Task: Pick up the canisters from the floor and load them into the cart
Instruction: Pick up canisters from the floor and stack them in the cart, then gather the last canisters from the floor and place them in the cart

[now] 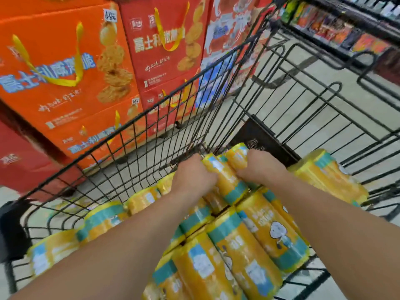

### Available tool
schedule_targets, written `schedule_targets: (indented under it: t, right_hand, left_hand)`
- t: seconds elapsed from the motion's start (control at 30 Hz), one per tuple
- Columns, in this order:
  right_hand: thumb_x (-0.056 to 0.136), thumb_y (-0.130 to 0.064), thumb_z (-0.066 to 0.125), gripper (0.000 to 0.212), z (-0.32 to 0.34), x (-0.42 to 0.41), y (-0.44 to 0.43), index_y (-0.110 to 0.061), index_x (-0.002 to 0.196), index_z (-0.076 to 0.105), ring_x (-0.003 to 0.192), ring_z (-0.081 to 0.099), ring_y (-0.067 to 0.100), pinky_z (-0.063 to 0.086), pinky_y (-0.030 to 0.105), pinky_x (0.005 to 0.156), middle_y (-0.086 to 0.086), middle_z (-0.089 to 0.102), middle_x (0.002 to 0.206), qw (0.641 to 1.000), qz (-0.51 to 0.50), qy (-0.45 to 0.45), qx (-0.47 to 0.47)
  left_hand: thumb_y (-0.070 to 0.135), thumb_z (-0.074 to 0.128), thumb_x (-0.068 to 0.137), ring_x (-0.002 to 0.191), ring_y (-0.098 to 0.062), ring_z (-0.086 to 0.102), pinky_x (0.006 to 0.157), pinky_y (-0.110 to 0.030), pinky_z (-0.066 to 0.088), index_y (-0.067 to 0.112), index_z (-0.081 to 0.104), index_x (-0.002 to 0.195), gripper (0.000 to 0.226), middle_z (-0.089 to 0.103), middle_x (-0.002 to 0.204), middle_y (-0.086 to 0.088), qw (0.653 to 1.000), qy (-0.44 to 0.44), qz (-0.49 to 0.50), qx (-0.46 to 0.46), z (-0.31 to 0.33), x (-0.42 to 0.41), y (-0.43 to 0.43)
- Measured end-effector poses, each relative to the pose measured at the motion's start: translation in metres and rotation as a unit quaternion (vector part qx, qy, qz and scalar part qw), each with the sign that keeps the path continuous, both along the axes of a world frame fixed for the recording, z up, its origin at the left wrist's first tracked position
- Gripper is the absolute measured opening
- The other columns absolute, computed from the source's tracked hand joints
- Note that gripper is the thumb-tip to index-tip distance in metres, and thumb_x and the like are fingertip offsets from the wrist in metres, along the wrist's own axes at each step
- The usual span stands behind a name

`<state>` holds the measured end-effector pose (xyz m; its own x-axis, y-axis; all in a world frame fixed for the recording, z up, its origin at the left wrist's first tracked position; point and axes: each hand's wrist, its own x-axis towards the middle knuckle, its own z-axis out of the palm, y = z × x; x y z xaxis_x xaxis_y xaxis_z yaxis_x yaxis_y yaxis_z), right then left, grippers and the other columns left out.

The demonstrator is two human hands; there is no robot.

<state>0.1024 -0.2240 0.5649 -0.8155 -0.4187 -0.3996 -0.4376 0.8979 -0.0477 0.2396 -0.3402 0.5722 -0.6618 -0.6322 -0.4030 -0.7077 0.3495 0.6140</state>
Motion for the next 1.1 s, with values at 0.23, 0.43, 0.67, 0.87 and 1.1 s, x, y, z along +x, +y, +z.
schedule_targets:
  t: [0.23,0.43,0.67,0.87,1.1]
  right_hand:
    - [0.083,-0.039,0.059,0.037,0.030,0.034,-0.017,-0.020,0.115,0.061,0.108,0.059,0.030,0.053,0.042,0.083,0.006,0.058,0.118,0.998,0.025,0.045,-0.024]
    - [0.086,-0.039,0.060,0.021,0.070,0.128,-0.080,-0.027,0.102,0.068,0.102,0.063,0.025,0.049,0.035,0.076,-0.002,0.068,0.105,0.987,0.047,0.091,-0.122]
    - [0.085,-0.034,0.066,0.010,0.099,0.318,-0.215,-0.029,0.092,0.069,0.081,0.065,0.018,0.049,0.033,0.071,-0.010,0.066,0.084,0.947,0.143,0.094,-0.271]
    - [0.085,-0.033,0.066,0.017,0.071,0.486,-0.335,-0.031,0.102,0.067,0.088,0.062,0.011,0.053,0.037,0.076,-0.015,0.062,0.088,0.942,0.228,-0.016,-0.246]
    - [0.088,-0.038,0.062,0.025,-0.014,0.608,-0.424,-0.032,0.112,0.062,0.104,0.059,0.012,0.043,0.029,0.076,-0.011,0.062,0.108,0.943,0.301,-0.072,-0.123]
  left_hand:
    - [0.038,0.063,0.080,0.098,-0.025,0.061,0.074,-0.030,0.044,0.020,0.058,0.111,0.036,0.063,0.097,-0.002,0.998,0.060,-0.004,0.014,0.018,0.040,-0.013]
    - [0.034,0.061,0.081,0.082,-0.020,0.063,0.070,-0.032,0.049,0.027,0.058,0.099,0.019,0.066,0.080,0.006,0.988,0.149,0.044,0.012,0.047,0.139,-0.081]
    - [0.029,0.066,0.081,0.064,-0.009,0.058,0.066,-0.031,0.050,0.026,0.061,0.091,0.011,0.060,0.065,0.011,0.951,0.247,0.184,-0.015,0.074,0.342,-0.209]
    - [0.033,0.067,0.079,0.073,-0.008,0.060,0.074,-0.034,0.052,0.033,0.057,0.092,0.017,0.061,0.080,0.012,0.948,0.152,0.279,-0.019,0.036,0.552,-0.316]
    - [0.034,0.066,0.081,0.100,-0.014,0.056,0.083,-0.032,0.049,0.031,0.053,0.118,0.040,0.054,0.115,0.009,0.945,0.005,0.327,-0.018,-0.042,0.730,-0.379]
